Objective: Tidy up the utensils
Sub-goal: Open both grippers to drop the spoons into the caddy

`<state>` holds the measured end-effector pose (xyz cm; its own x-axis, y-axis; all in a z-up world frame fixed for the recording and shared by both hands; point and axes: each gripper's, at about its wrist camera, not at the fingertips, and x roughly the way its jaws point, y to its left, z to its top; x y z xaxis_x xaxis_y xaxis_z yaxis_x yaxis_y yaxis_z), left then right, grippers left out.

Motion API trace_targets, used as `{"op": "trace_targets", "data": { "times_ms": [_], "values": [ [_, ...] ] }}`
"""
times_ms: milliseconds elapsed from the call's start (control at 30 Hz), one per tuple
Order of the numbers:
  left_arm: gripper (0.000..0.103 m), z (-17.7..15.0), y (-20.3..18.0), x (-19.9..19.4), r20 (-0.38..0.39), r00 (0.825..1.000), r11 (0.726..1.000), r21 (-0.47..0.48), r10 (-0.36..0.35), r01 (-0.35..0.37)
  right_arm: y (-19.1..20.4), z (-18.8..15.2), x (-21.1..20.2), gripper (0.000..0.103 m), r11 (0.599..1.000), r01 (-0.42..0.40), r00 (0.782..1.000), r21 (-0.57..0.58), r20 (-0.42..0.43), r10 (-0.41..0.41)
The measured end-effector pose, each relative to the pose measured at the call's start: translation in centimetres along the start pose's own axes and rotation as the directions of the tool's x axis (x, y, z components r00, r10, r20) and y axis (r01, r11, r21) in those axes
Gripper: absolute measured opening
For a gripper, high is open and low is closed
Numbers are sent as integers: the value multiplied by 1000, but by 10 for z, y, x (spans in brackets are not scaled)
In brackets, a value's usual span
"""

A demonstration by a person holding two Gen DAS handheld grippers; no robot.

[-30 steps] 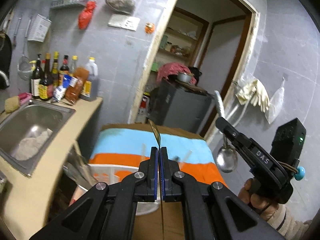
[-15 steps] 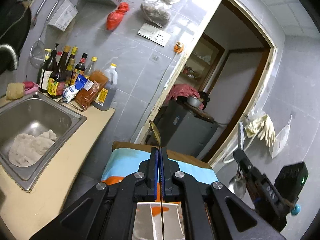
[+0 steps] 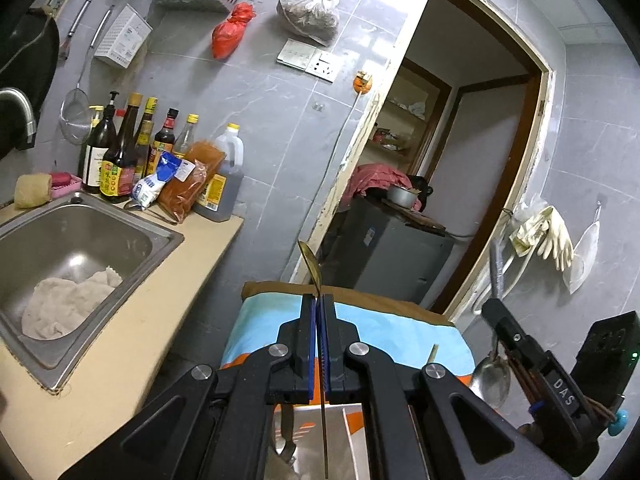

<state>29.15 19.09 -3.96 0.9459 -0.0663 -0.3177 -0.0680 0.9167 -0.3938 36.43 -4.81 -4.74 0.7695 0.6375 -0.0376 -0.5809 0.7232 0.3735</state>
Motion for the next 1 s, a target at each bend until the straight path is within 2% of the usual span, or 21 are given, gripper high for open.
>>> {"op": "trace_targets", "data": {
  "times_ms": [233, 633, 1000],
  "values": [
    [3, -2, -1, -3, 15, 1000, 1000, 8, 15, -15, 12, -2, -4, 2, 997, 5, 1000, -81, -7, -5],
    [3, -4, -4, -9, 35, 999, 1000, 20, 14, -14, 13, -4, -7, 2, 994, 4, 1000, -110, -17, -6],
    [2, -5, -13, -8, -8, 1000, 999, 52, 11, -10, 7, -4, -6, 3, 993, 11, 998, -114, -63, -18]
  ]
}}
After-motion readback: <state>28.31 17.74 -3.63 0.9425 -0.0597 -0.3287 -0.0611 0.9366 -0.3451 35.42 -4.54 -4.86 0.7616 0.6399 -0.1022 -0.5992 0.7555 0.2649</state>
